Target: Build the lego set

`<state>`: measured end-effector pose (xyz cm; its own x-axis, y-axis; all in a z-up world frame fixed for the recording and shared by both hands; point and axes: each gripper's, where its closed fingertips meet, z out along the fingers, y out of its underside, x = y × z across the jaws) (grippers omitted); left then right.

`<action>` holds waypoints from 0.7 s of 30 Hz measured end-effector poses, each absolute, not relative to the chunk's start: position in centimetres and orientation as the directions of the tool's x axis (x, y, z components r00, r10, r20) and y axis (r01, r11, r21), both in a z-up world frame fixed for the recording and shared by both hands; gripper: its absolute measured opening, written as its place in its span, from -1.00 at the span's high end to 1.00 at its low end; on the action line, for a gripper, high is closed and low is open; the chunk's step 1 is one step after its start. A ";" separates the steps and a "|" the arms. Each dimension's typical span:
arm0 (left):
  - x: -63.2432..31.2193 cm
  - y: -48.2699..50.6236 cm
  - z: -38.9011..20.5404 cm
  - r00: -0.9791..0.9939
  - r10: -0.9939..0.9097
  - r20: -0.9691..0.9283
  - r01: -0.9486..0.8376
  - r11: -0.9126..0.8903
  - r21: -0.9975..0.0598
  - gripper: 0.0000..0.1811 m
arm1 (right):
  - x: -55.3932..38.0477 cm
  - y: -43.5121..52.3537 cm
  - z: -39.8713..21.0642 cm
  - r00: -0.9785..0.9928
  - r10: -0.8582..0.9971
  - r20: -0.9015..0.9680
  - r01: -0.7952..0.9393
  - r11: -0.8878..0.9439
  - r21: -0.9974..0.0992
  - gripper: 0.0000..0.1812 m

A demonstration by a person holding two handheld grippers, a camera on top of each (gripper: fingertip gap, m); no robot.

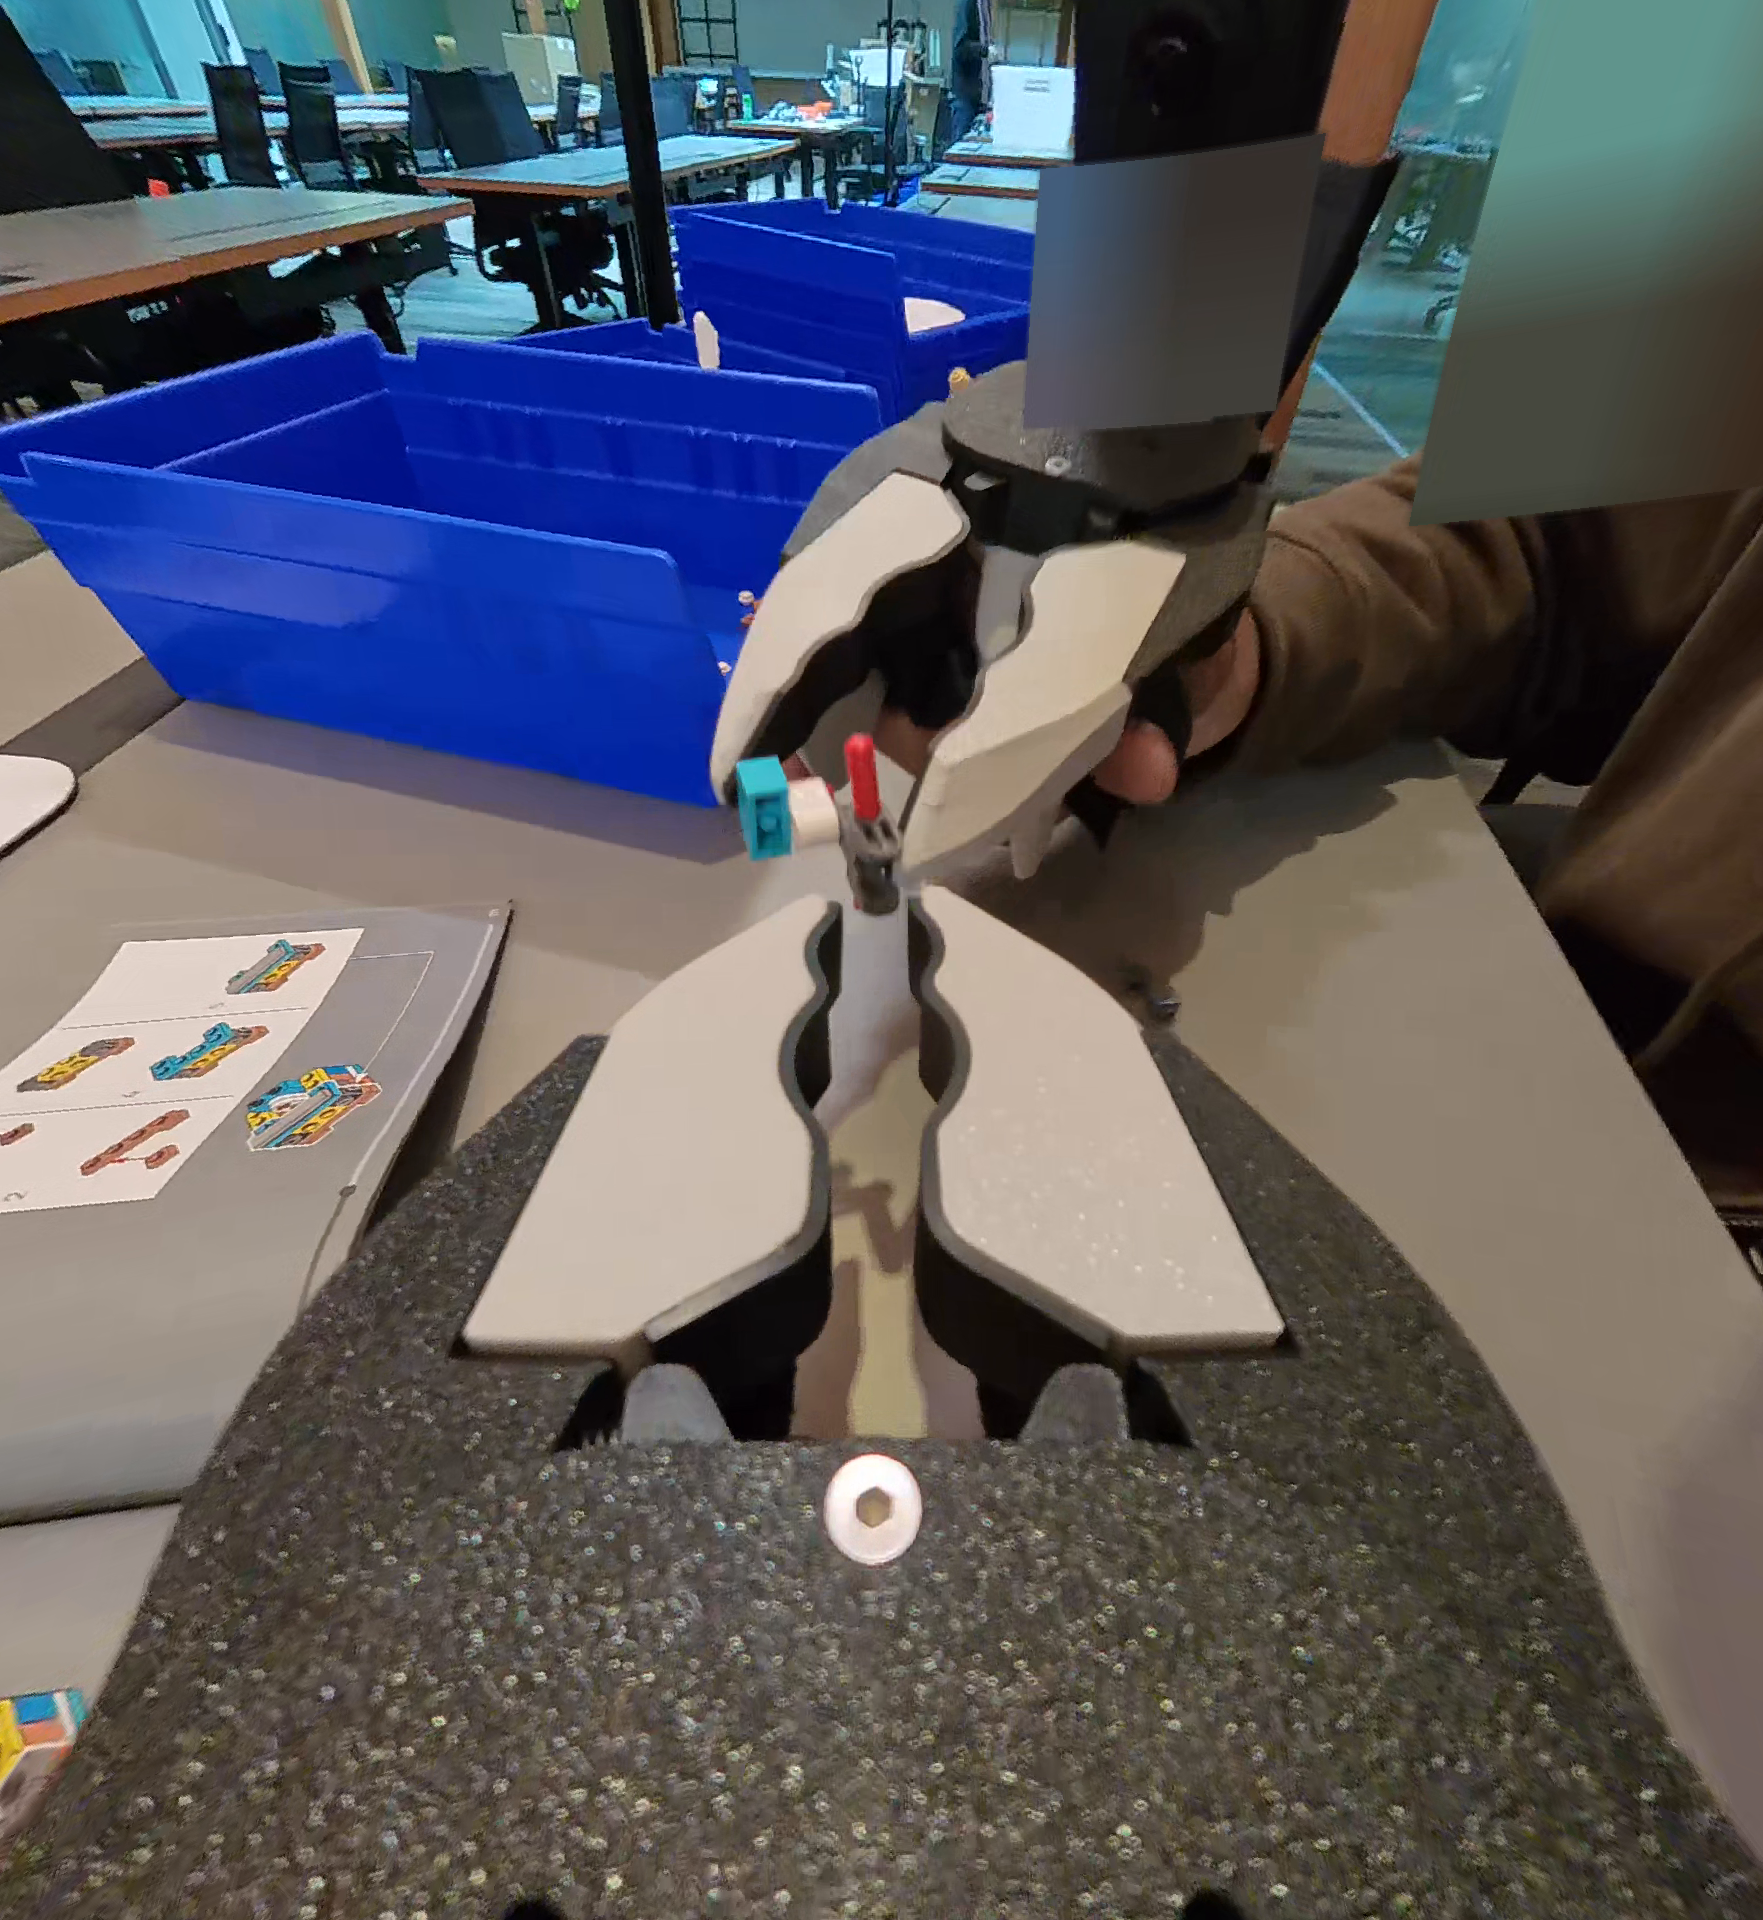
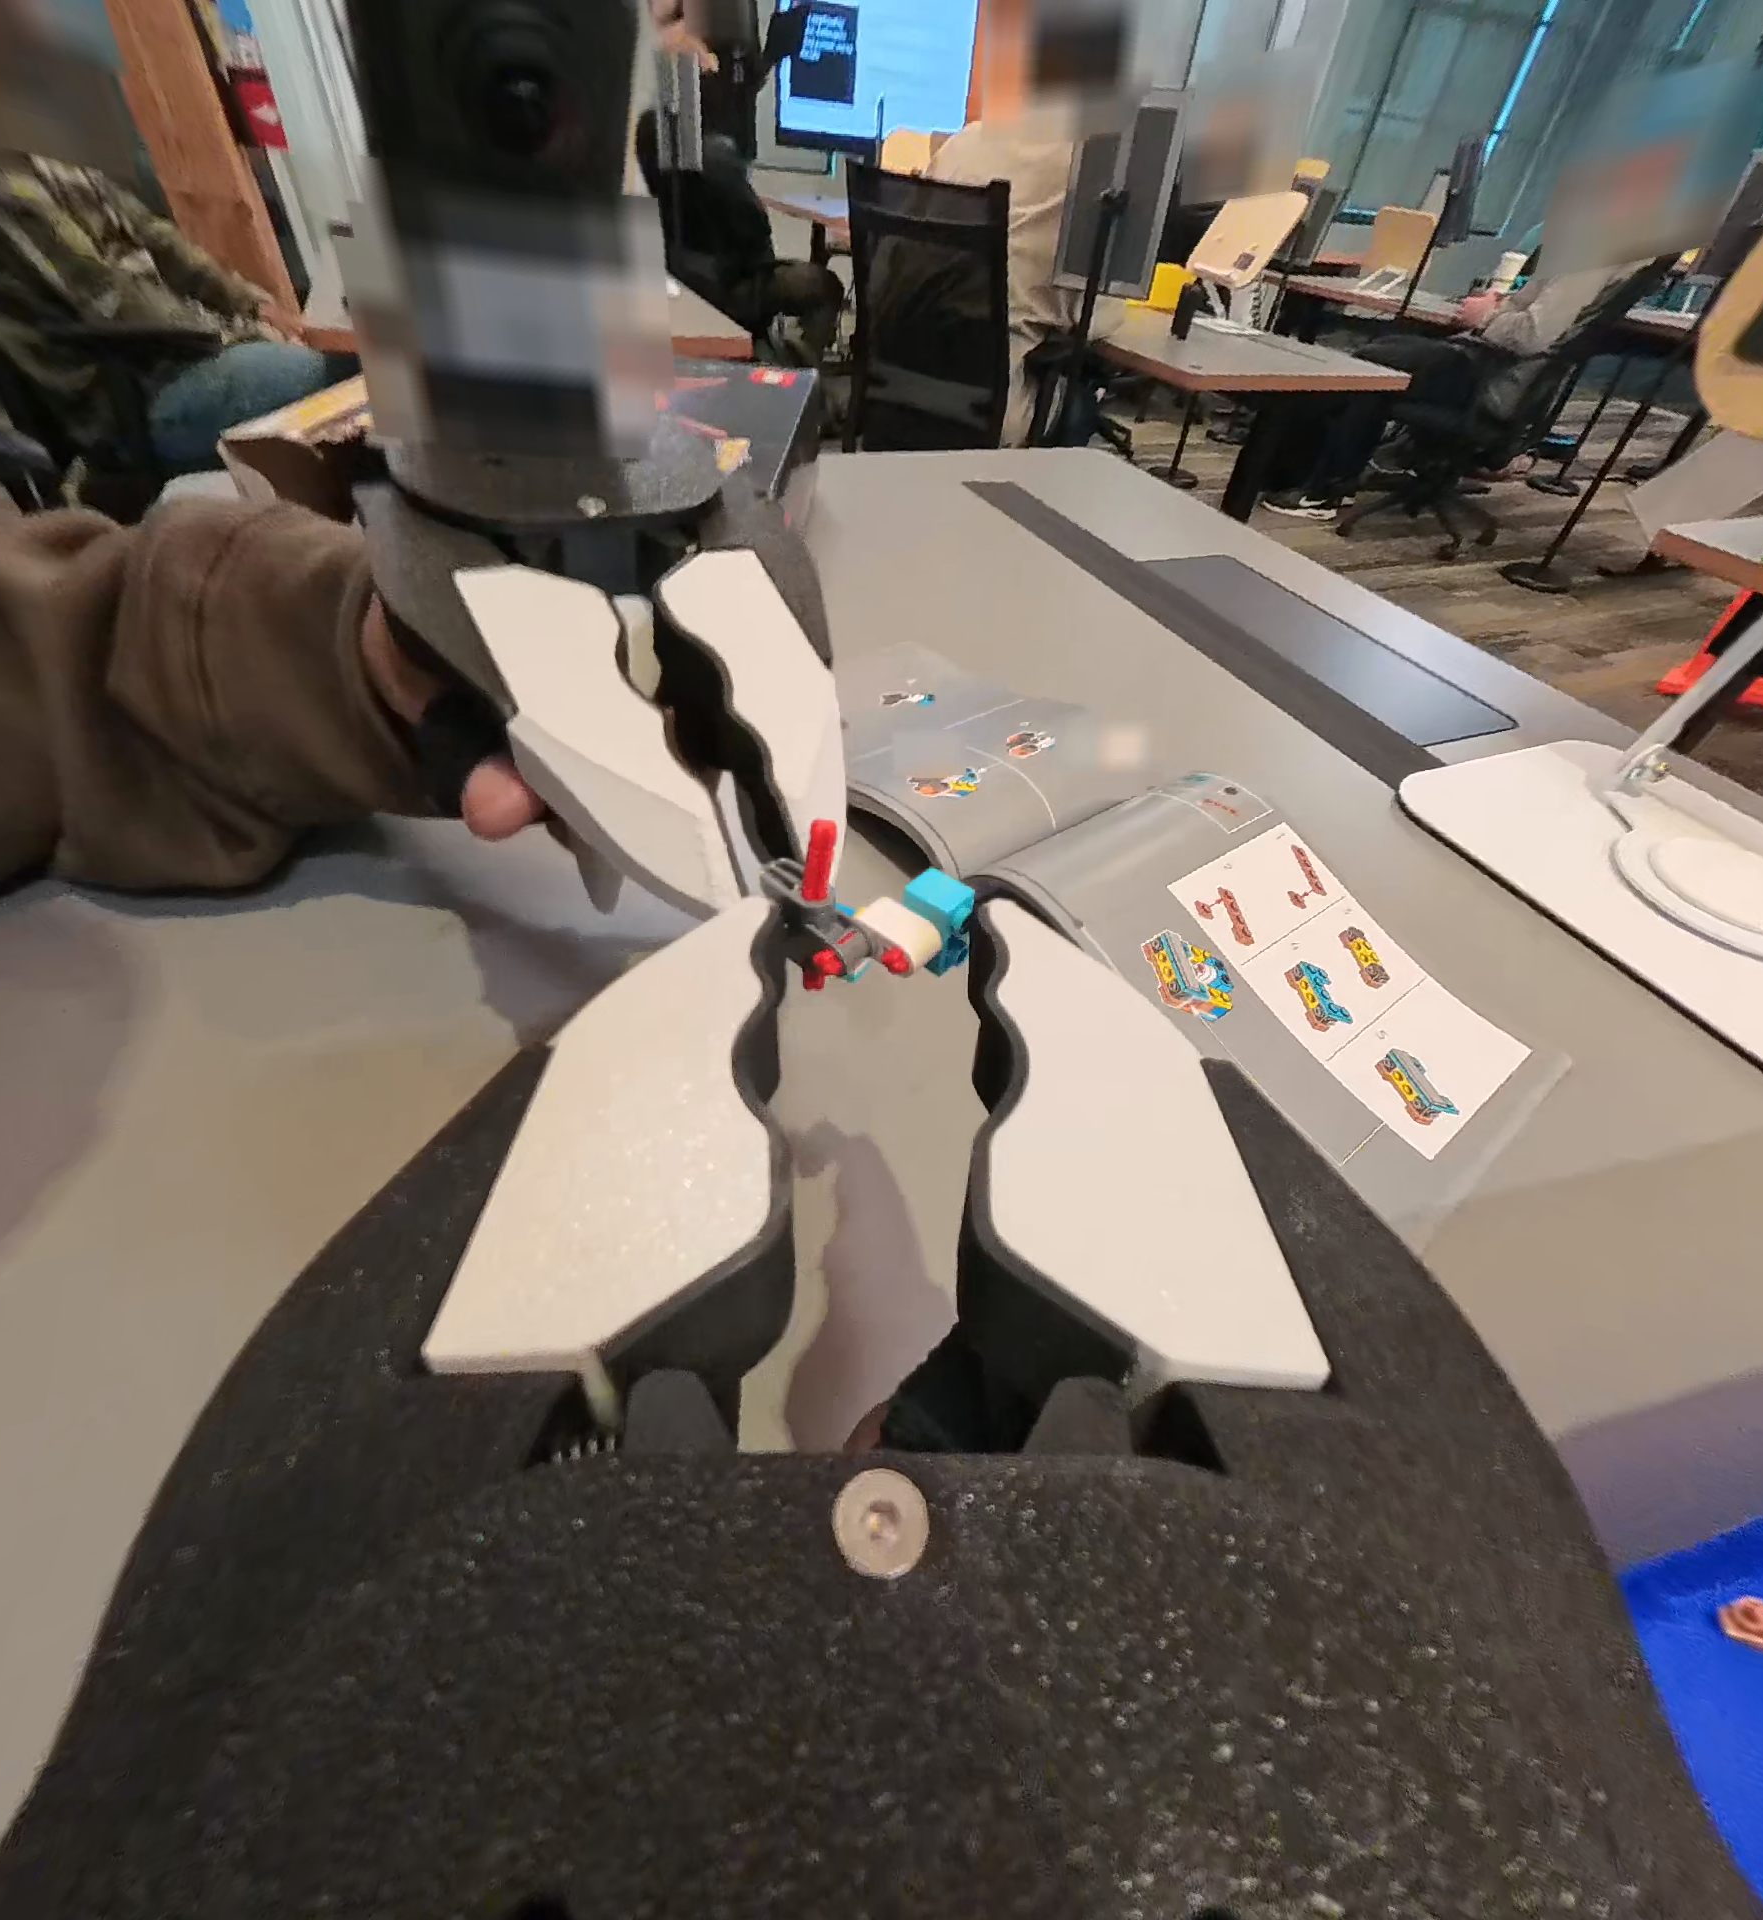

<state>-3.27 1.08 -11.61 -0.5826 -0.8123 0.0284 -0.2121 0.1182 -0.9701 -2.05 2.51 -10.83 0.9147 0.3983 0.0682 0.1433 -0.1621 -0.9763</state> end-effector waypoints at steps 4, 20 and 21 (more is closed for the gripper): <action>-2.8 1.0 -11.5 -0.558 -0.830 0.001 -0.186 0.124 -0.975 0.85 | -1.4 2.5 -10.1 0.926 0.376 -0.020 0.041 -0.153 -0.987 0.63; -2.1 0.8 -10.3 -0.503 -0.863 -0.050 -0.095 0.113 -0.989 0.91 | -1.6 2.8 -9.4 0.908 0.387 -0.163 -0.114 -0.145 -0.983 0.63; -2.0 0.9 -10.3 -0.499 -0.865 -0.051 -0.091 0.111 -0.990 0.91 | -1.6 2.8 -9.3 0.908 0.385 -0.165 -0.117 -0.143 -0.983 0.63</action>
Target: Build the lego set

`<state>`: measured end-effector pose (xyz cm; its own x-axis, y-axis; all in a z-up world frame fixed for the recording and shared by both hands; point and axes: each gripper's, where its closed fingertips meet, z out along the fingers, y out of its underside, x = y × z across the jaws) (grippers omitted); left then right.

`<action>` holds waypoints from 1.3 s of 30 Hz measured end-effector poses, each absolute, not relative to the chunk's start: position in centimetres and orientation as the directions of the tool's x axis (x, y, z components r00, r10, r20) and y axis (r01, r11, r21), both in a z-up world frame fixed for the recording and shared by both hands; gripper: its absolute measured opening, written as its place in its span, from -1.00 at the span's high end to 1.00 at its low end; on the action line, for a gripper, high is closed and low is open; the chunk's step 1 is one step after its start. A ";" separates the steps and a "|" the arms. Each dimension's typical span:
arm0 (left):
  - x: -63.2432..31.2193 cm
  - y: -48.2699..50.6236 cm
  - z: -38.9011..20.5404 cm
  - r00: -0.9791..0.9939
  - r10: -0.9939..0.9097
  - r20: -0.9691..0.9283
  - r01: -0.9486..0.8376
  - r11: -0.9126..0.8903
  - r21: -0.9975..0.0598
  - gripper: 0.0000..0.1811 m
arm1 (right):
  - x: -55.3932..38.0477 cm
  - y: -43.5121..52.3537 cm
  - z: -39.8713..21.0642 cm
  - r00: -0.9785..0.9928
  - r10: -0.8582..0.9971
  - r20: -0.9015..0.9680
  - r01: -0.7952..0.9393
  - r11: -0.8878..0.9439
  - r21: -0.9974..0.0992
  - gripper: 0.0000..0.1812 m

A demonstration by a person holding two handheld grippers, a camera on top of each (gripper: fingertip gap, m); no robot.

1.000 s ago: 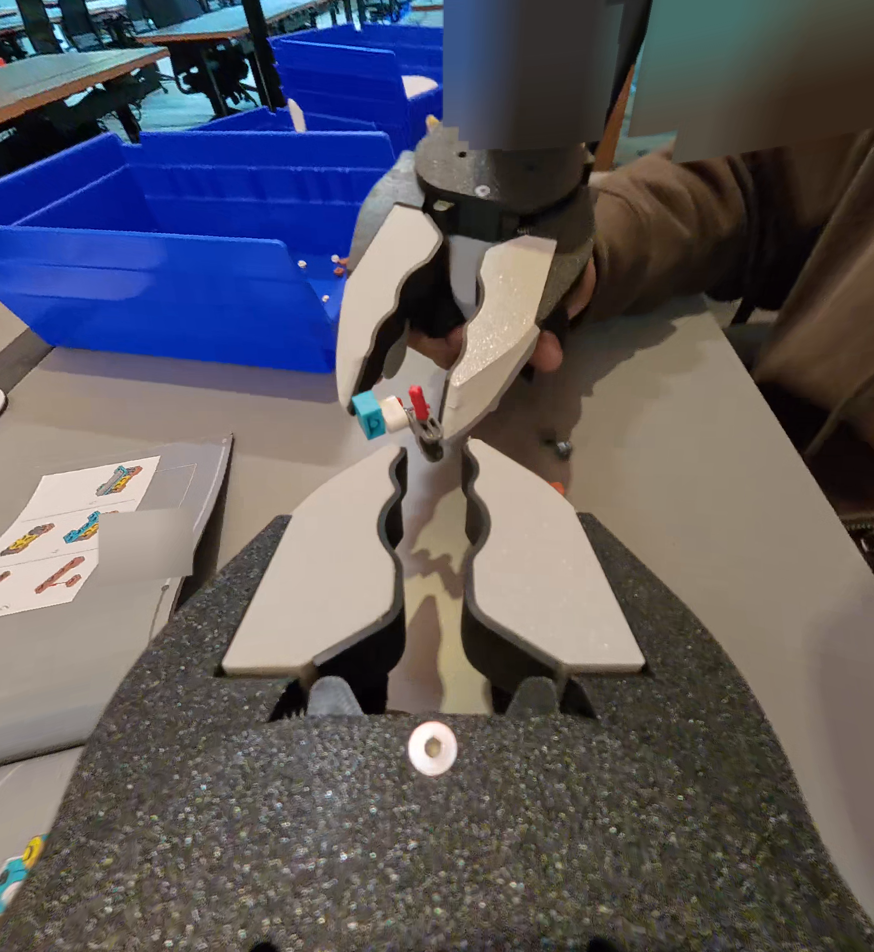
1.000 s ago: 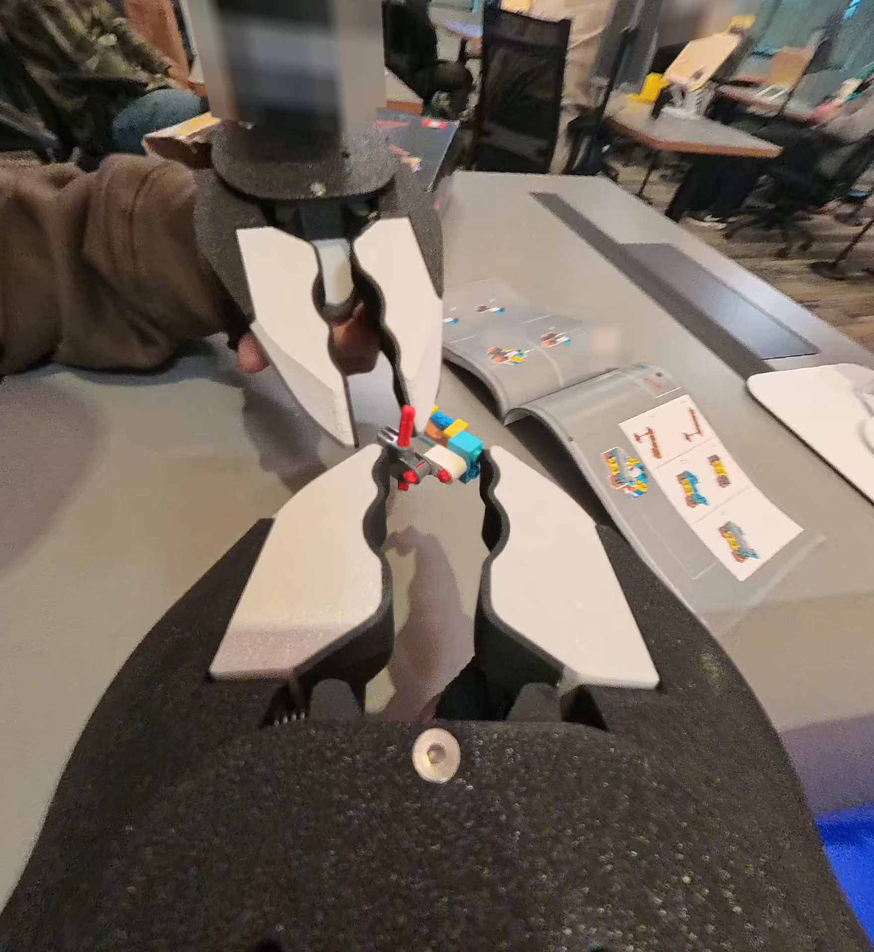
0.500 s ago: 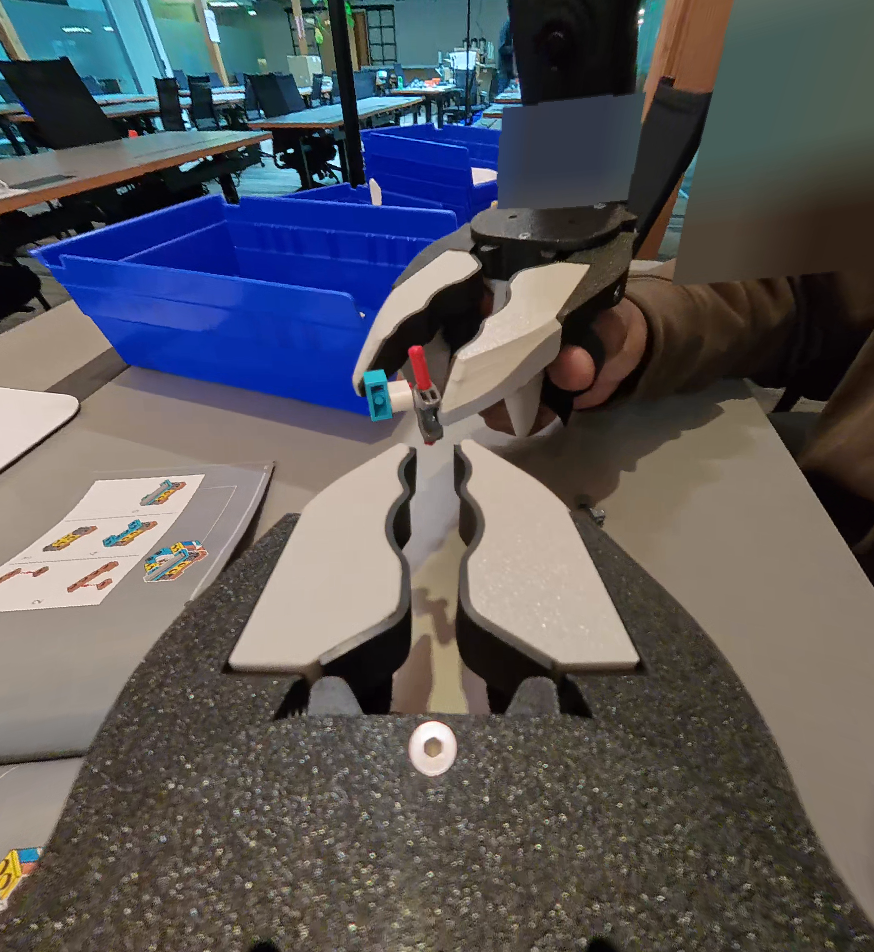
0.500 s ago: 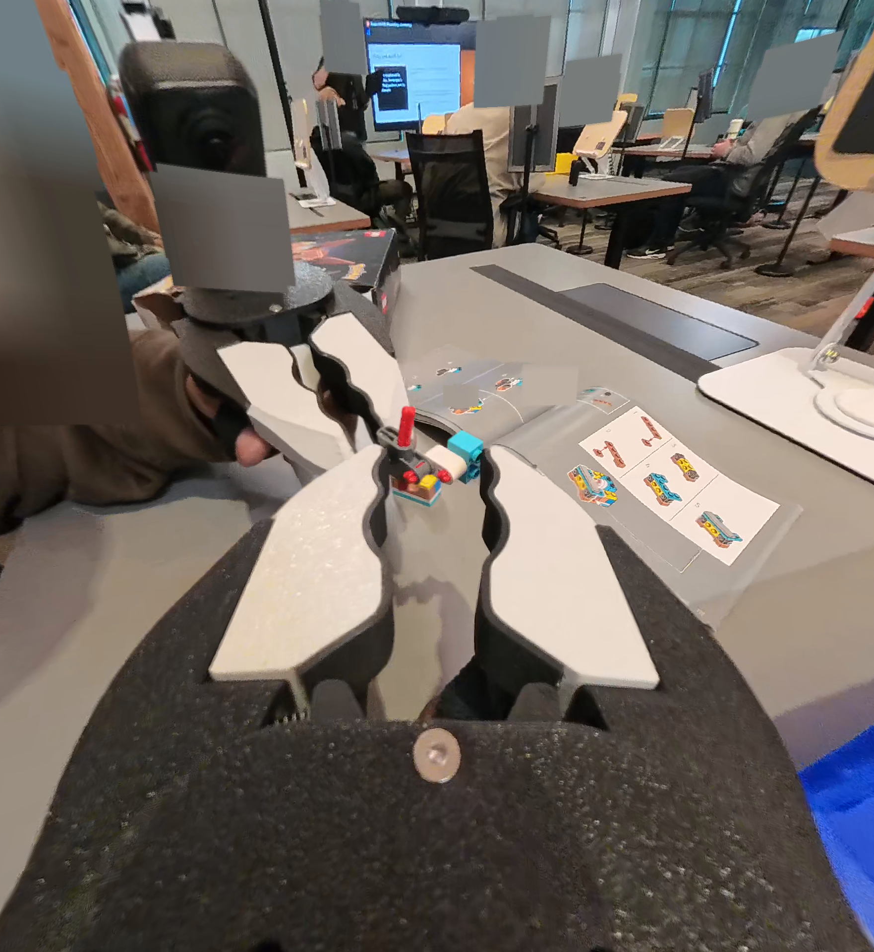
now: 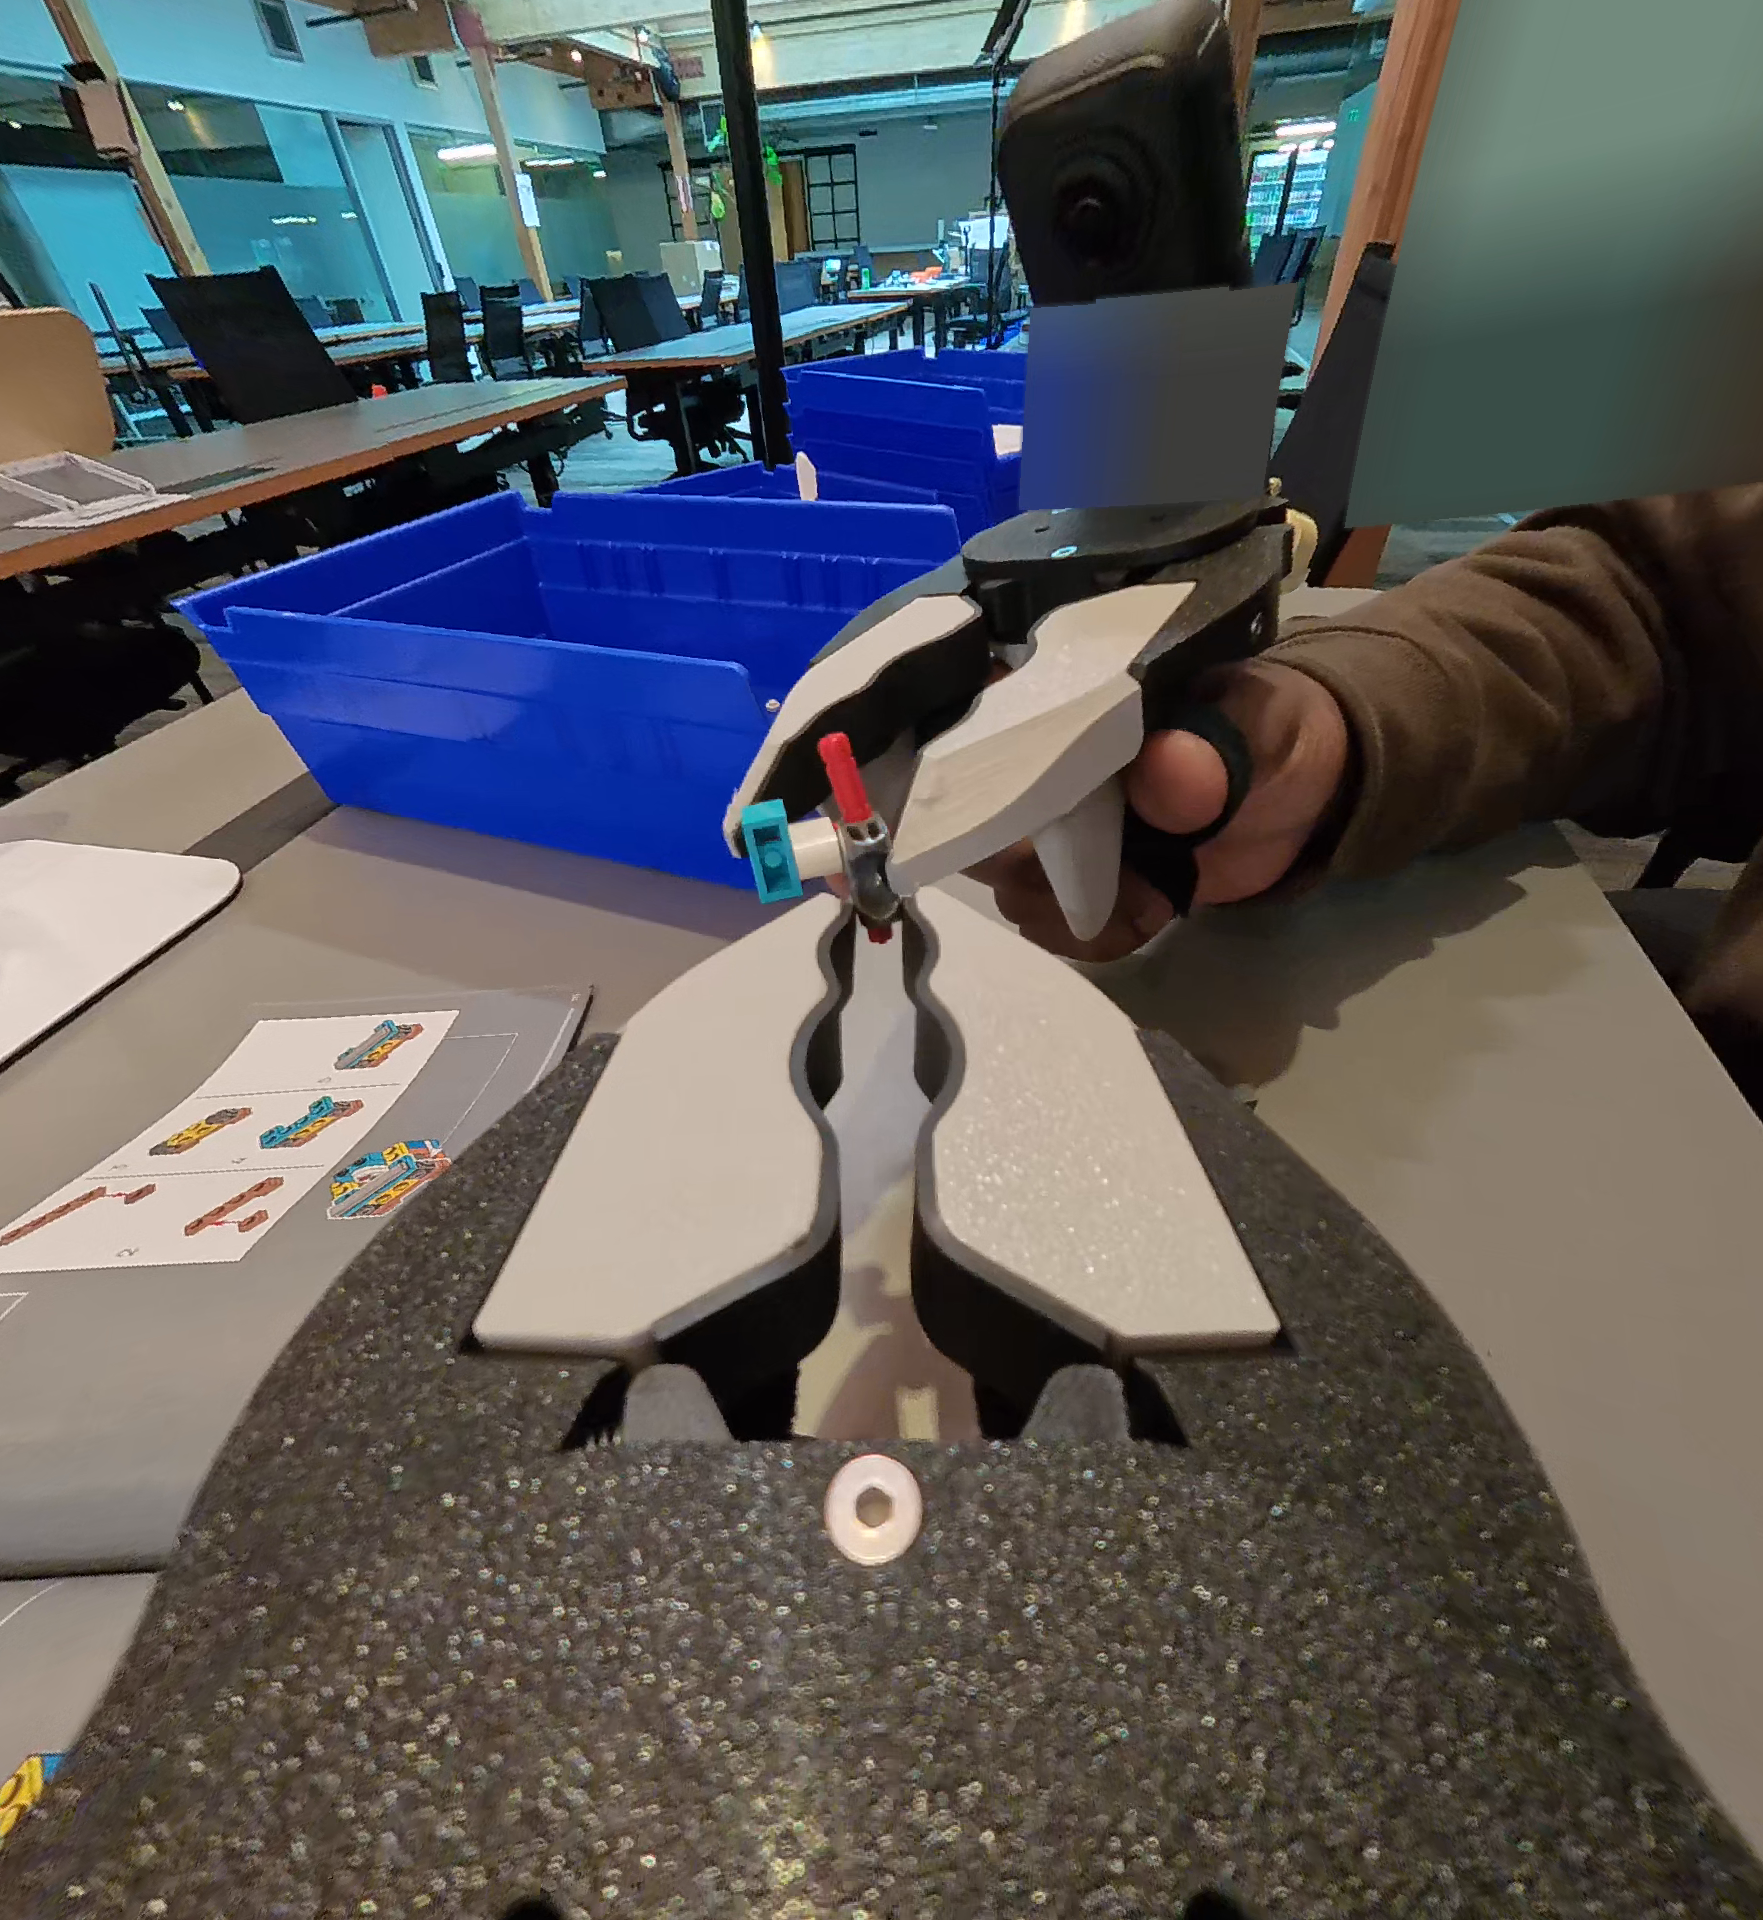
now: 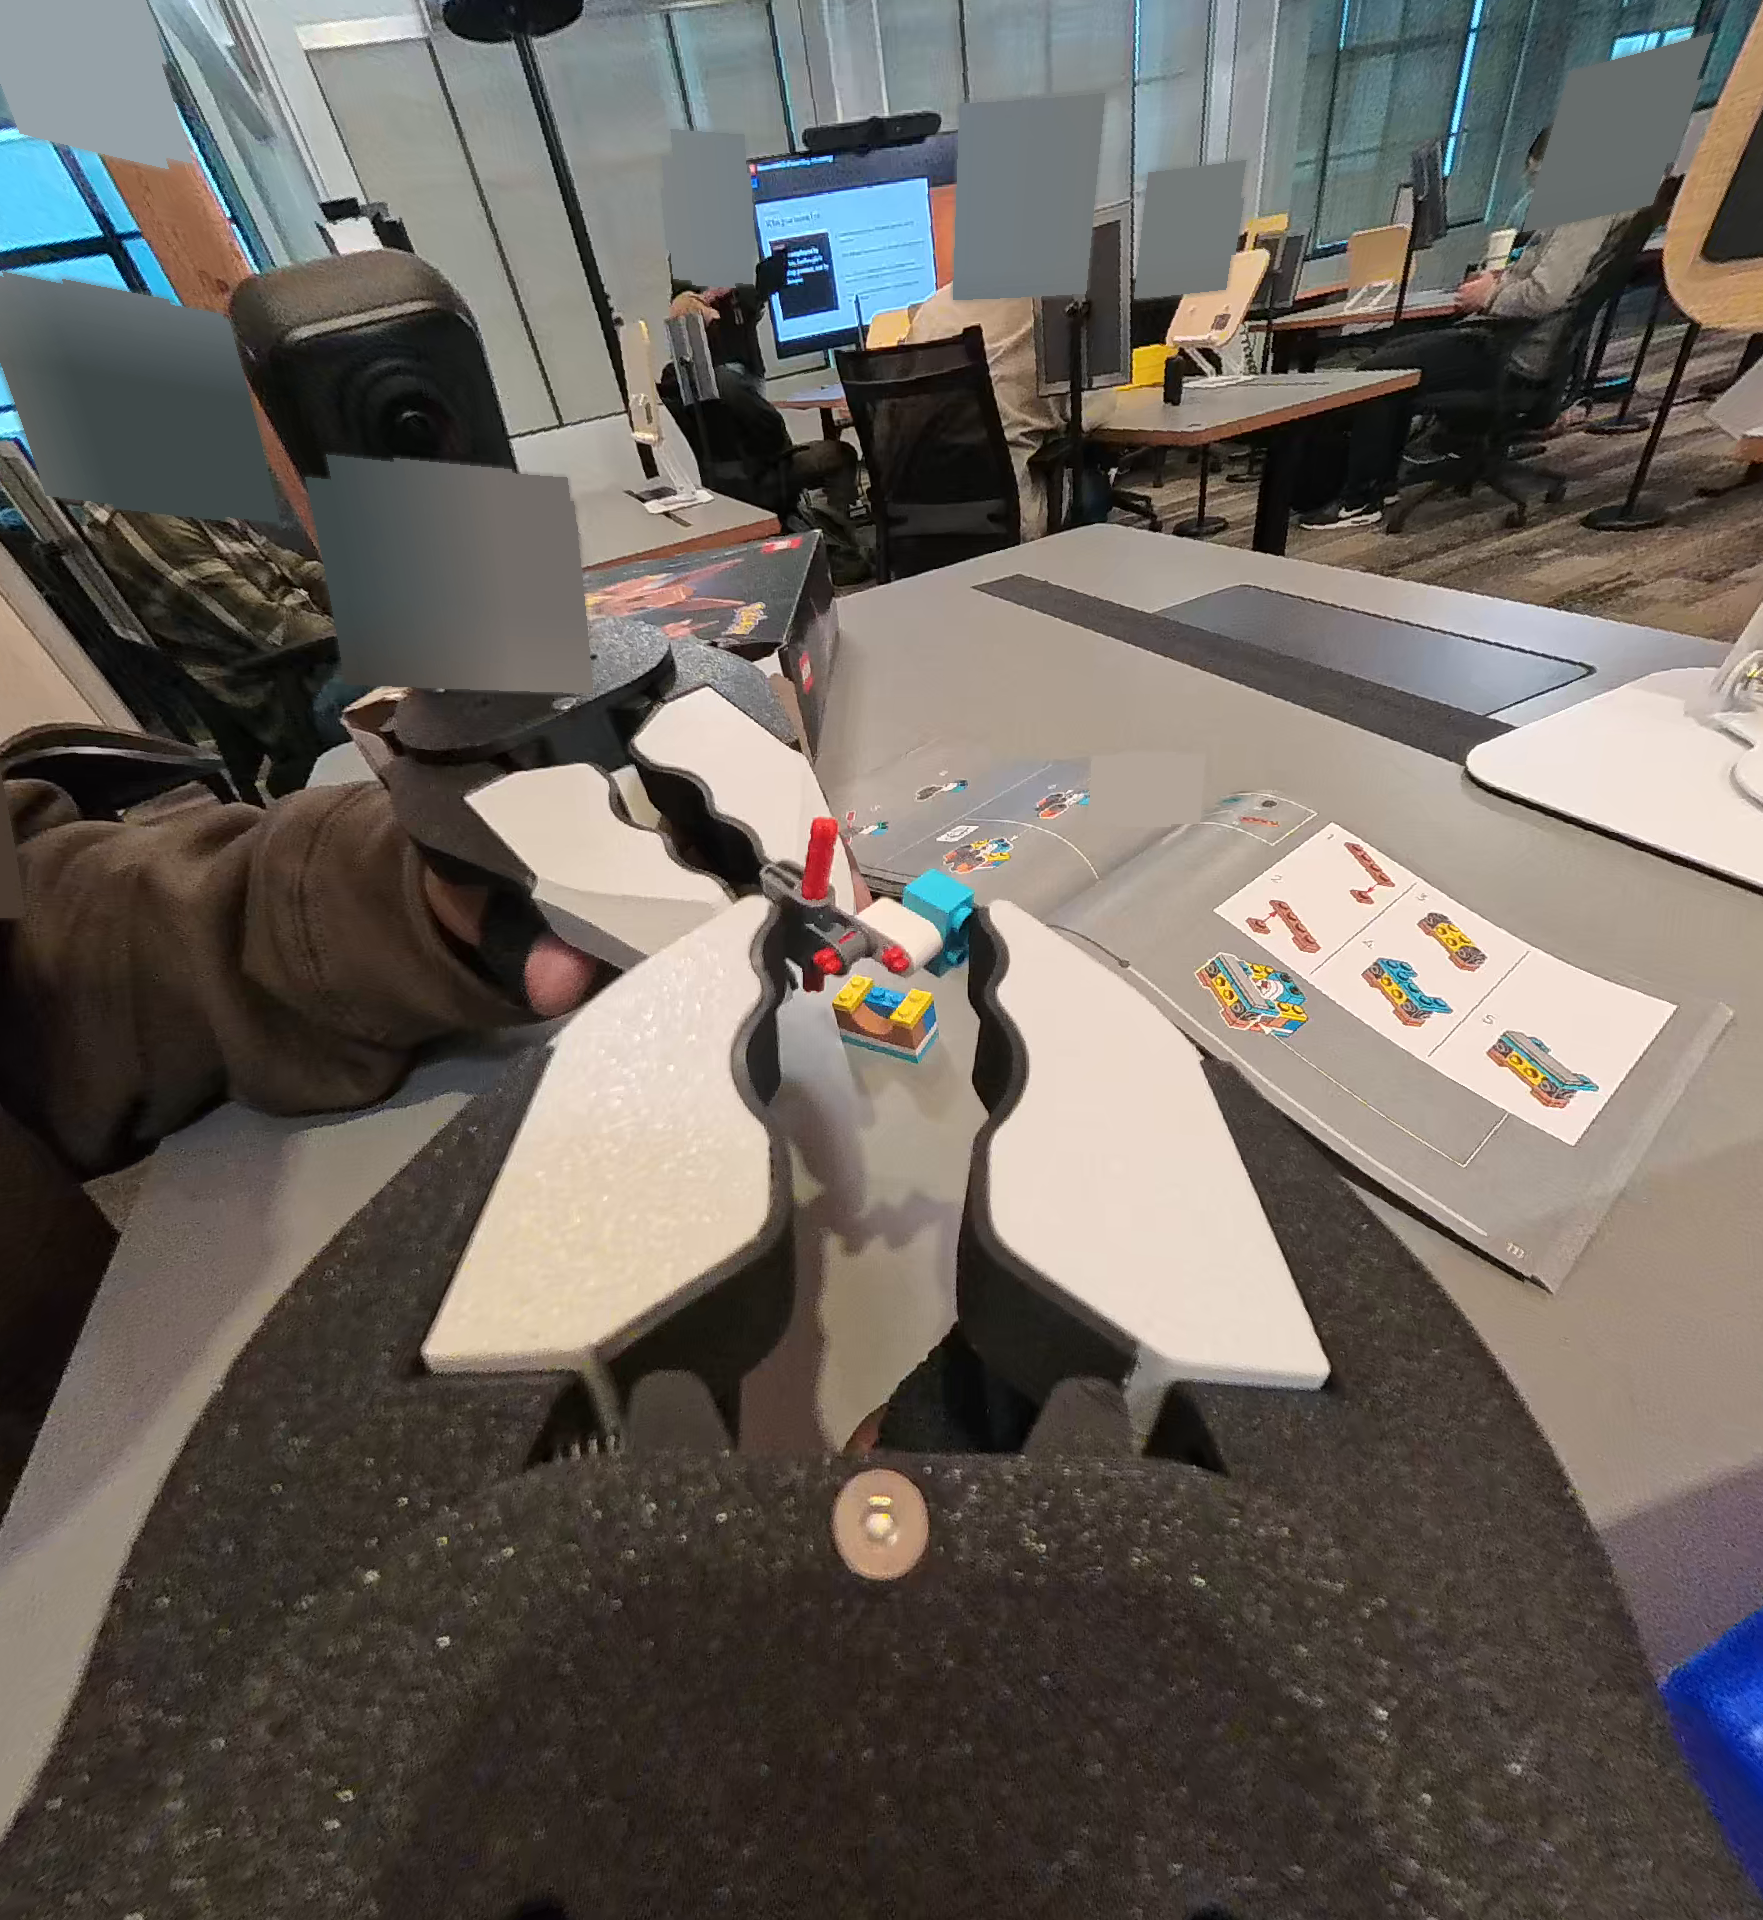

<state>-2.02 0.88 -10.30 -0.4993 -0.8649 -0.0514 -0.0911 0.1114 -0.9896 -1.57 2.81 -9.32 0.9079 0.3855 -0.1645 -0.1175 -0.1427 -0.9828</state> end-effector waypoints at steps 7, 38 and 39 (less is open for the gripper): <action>-1.9 0.9 -10.2 -0.491 -0.867 -0.082 -0.048 0.121 -0.992 0.92 | -1.6 2.8 -9.1 0.908 0.384 -0.168 -0.126 -0.132 -0.983 0.62; -3.3 0.2 -10.8 -0.596 -0.799 -0.083 -0.103 0.179 -0.978 0.93 | -3.3 1.5 -8.4 0.622 0.780 -0.067 0.371 -0.369 -0.853 0.88; -3.3 0.2 -10.8 -0.597 -0.798 -0.083 -0.105 0.180 -0.978 0.93 | -3.4 1.5 -8.4 0.617 0.784 -0.073 0.365 -0.366 -0.856 0.91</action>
